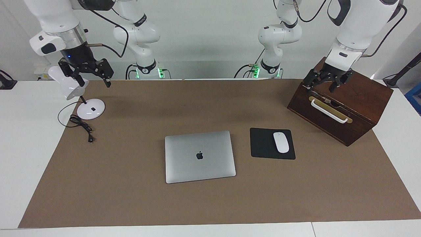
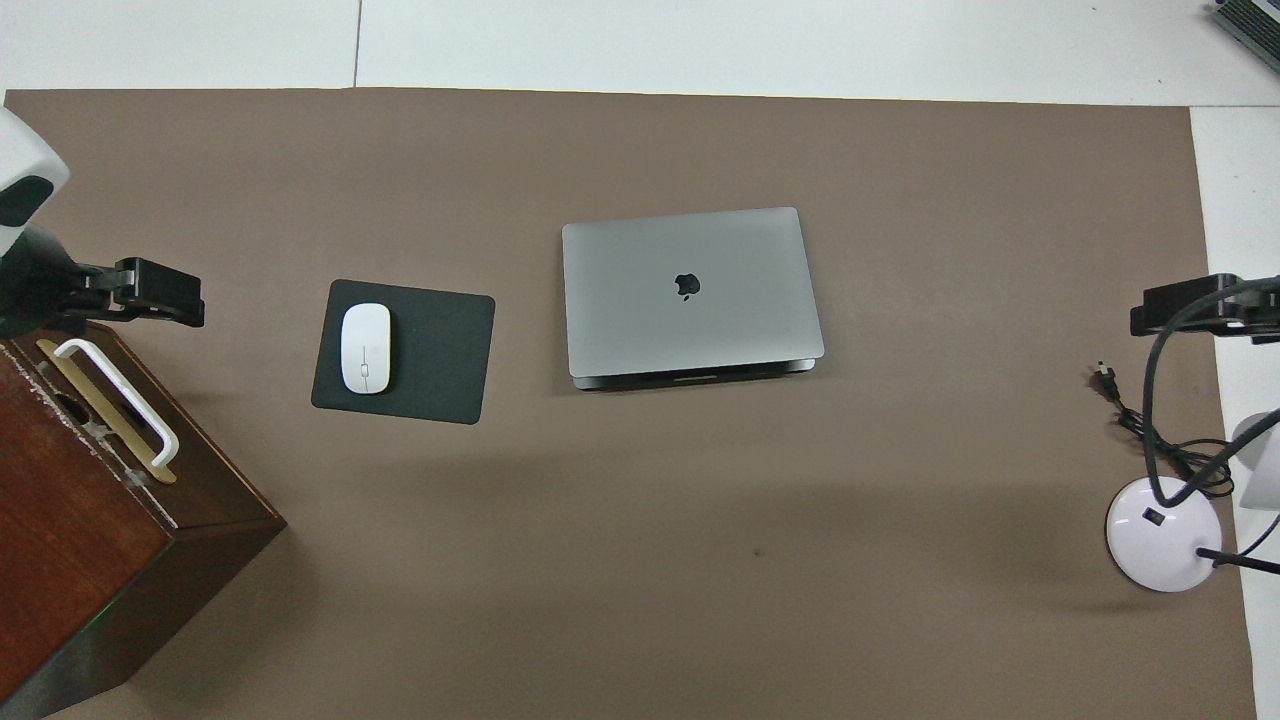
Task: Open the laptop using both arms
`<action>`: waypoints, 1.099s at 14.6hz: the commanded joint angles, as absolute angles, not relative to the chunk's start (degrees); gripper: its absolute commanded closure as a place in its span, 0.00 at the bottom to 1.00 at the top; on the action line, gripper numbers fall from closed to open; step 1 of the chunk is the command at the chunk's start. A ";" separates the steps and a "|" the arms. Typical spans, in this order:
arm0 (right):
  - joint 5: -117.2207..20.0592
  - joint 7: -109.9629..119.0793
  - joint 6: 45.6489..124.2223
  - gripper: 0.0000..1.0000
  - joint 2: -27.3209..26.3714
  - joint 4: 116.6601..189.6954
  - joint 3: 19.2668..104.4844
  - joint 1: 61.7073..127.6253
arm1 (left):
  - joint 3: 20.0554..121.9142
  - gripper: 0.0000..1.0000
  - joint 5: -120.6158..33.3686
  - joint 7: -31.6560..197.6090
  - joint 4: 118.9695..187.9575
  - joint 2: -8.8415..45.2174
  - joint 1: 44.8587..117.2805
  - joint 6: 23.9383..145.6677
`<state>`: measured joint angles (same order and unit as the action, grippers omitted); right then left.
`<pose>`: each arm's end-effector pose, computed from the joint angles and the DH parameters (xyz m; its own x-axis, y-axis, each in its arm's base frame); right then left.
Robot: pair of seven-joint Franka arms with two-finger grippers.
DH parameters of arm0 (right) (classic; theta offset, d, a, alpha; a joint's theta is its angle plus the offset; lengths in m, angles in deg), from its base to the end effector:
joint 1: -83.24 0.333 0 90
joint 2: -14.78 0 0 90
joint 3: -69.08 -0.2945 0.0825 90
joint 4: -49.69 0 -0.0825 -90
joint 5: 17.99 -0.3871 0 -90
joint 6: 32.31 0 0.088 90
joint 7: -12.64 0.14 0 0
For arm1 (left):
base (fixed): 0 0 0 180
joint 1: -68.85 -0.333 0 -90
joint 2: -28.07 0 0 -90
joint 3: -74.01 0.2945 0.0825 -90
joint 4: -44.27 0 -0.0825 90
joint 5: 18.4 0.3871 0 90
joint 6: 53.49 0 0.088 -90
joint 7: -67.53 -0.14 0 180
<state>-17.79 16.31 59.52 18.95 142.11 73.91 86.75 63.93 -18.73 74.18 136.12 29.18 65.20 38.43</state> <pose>0.5417 -0.0144 0.5926 0.9943 -0.0870 0.0619 -0.0867 -0.9962 -0.0066 0.5522 -0.0638 0.5682 0.9998 0.0040 0.0199 0.0039 -1.0000 0.0047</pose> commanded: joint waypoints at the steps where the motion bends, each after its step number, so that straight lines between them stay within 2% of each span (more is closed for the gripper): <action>1: -18.87 15.11 58.83 0.00 20.05 142.94 74.09 86.41 | 63.99 0.00 -18.31 73.33 136.29 29.48 65.16 39.06; 14: -18.87 15.19 59.01 0.00 20.14 142.85 74.17 86.41 | 64.08 0.00 -18.49 74.21 137.08 29.57 65.42 40.02; 16: -18.87 15.19 59.01 0.00 20.14 142.94 74.17 86.41 | 64.08 0.32 -18.49 74.56 137.86 29.65 65.51 40.02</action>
<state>-17.79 16.31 59.52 19.02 142.11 73.99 86.75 63.99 -18.73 74.20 136.30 29.08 65.26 39.06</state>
